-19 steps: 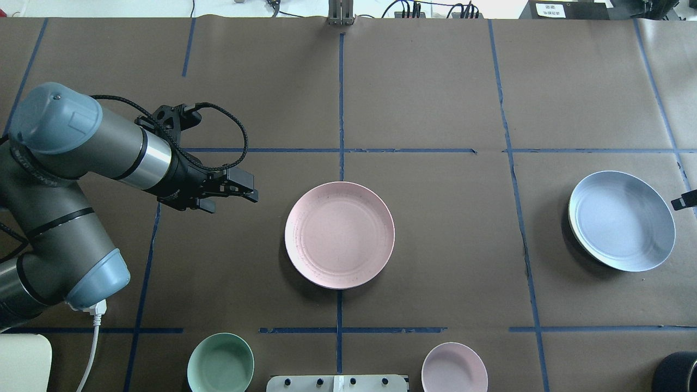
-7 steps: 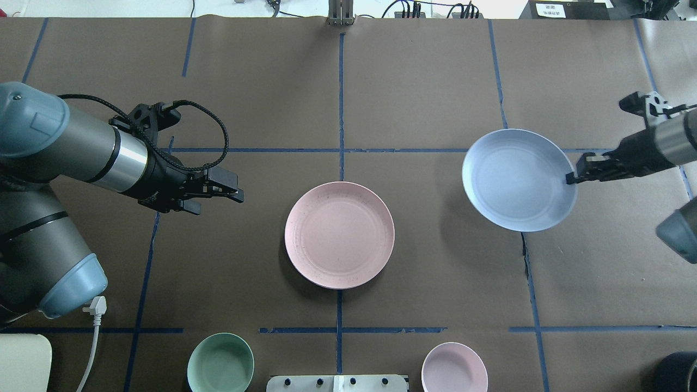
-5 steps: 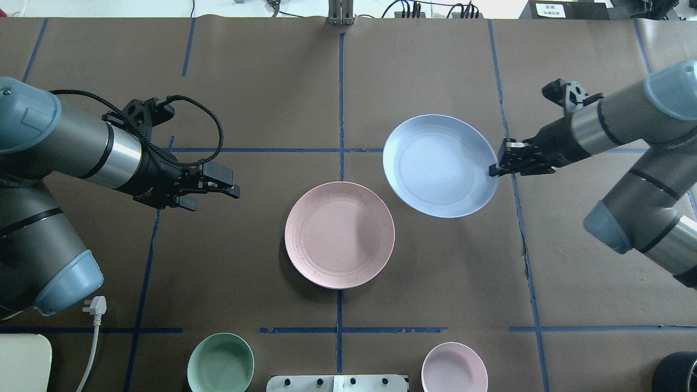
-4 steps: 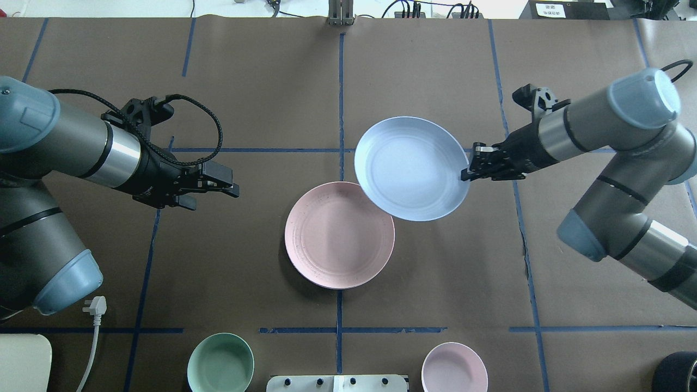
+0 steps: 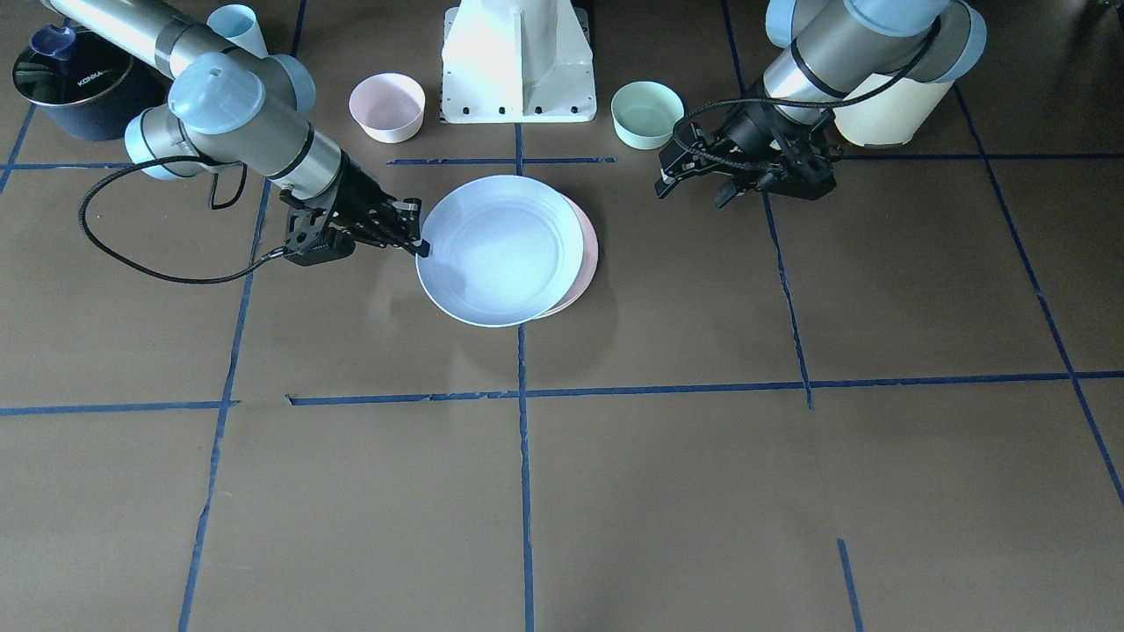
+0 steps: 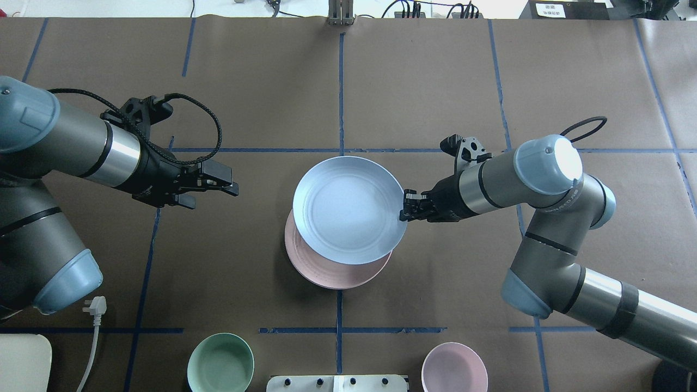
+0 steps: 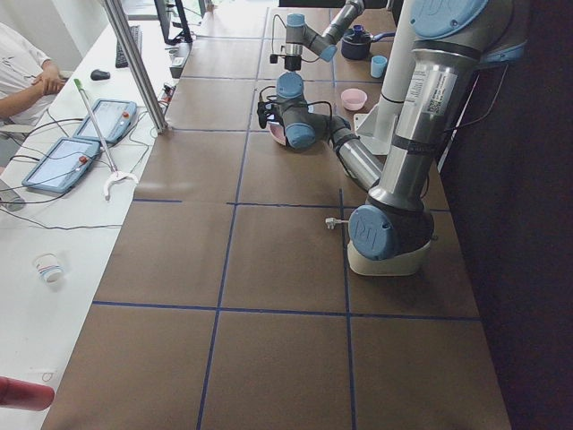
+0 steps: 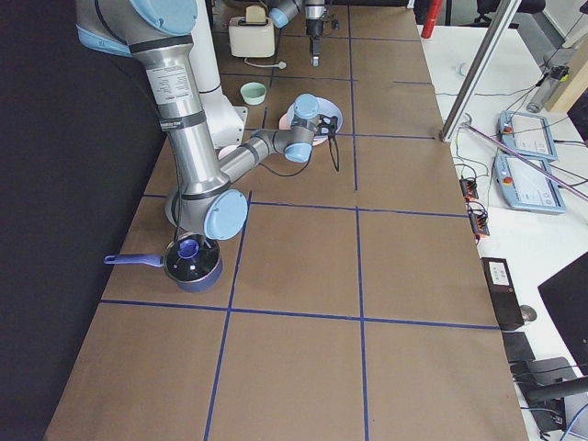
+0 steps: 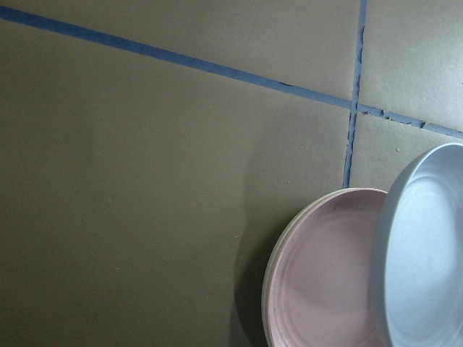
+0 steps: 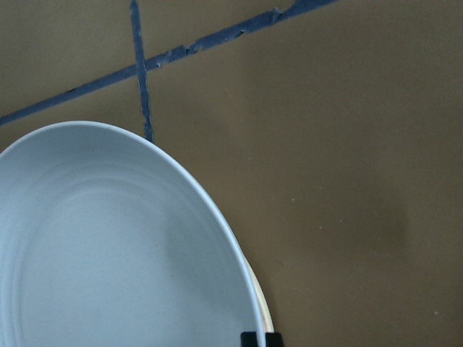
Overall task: Stack three plates with pink and blue
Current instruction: 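Slide the light blue plate with the right gripper onto the pink plate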
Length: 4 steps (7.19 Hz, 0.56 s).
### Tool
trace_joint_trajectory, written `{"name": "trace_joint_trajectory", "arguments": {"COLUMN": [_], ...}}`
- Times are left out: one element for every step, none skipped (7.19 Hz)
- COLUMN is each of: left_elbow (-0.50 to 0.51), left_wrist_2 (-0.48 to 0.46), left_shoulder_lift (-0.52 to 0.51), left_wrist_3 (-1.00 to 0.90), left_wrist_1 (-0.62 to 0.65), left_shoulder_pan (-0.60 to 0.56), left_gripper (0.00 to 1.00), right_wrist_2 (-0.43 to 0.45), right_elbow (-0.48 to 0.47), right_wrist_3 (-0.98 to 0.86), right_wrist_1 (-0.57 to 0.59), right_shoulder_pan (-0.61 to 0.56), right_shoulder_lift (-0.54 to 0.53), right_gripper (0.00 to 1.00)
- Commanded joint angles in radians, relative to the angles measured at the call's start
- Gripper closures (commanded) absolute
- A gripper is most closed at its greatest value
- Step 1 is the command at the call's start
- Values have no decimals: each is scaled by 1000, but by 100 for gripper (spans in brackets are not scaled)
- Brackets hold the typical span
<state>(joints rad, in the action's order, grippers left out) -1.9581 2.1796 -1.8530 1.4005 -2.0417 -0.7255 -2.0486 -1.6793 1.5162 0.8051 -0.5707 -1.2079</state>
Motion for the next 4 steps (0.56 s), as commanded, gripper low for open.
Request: {"name": "trace_joint_trajectory", "arguments": {"left_elbow": [1,1,2,7], "left_wrist_2": [0,0,0,0], "left_shoulder_lift": [0,0,0,0], "left_wrist_3": [0,0,0,0], "left_wrist_1": [0,0,0,0], "left_shoulder_pan": [0,0,0,0], "left_gripper": [0,0,0,0], "right_wrist_2": [25,25,34,44], "right_elbow": [0,0,-2,-13], "right_wrist_3": [-1,-4,-1,-5], "right_wrist_1": [48,48,49,46], "right_shoulder_pan": [28,34,37,32], "right_shoulder_lift": [28,25,30,22], "right_gripper": [99,62,1,0]}}
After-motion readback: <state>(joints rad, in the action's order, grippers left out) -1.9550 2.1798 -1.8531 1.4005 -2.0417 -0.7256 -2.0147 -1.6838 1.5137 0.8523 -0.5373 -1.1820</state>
